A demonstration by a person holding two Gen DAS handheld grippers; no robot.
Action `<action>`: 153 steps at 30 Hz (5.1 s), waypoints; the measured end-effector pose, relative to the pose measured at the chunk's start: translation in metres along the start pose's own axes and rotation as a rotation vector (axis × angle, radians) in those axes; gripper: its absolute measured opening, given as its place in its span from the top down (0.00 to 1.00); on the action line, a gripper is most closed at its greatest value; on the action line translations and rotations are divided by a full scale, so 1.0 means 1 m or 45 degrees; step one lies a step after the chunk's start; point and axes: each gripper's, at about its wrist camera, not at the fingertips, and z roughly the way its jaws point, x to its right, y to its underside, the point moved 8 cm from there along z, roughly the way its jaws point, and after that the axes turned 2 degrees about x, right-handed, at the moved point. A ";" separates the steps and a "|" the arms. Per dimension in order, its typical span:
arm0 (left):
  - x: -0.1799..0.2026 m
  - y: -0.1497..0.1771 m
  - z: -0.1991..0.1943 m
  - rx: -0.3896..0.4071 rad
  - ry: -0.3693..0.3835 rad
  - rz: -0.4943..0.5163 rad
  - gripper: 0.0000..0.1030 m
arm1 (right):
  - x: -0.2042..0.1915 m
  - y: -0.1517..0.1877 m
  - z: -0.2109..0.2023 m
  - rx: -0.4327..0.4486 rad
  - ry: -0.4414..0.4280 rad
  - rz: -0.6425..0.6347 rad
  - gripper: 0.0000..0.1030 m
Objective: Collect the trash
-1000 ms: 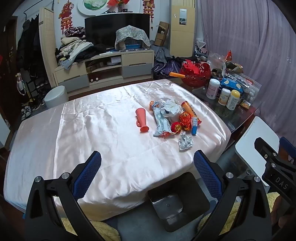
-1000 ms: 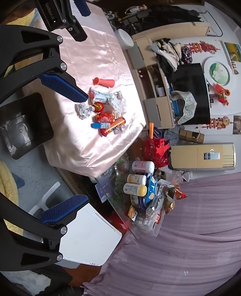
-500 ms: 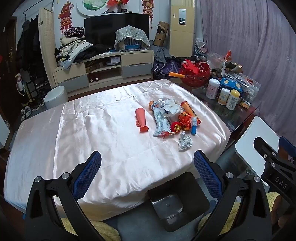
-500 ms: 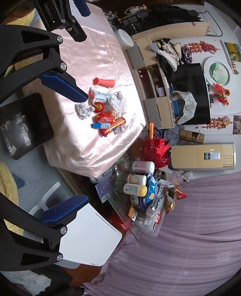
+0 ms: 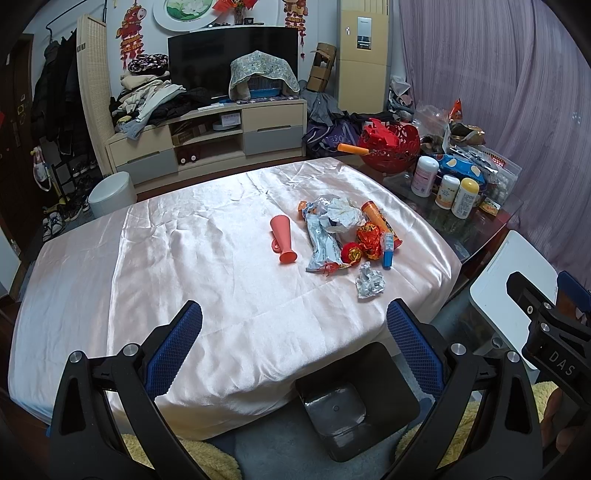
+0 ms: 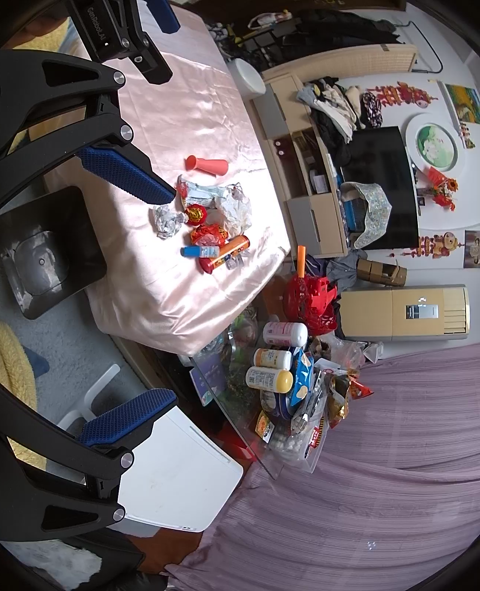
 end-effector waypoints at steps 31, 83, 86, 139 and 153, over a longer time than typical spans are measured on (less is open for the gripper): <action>-0.003 0.002 0.003 -0.015 -0.003 -0.001 0.08 | 0.003 0.003 0.005 -0.009 0.003 0.001 0.03; -0.031 -0.039 0.253 -0.405 0.064 0.039 0.37 | -0.087 0.051 0.206 -0.425 -0.259 -0.096 0.26; -0.031 -0.032 0.271 -0.458 0.071 0.020 0.55 | -0.084 0.052 0.212 -0.436 -0.273 -0.085 0.38; 0.061 0.196 0.129 -0.731 0.422 0.061 0.80 | -0.021 0.183 0.125 -0.676 -0.346 0.012 0.71; 0.057 0.183 0.125 -0.682 0.377 0.061 0.38 | -0.014 0.168 0.127 -0.629 -0.338 0.048 0.32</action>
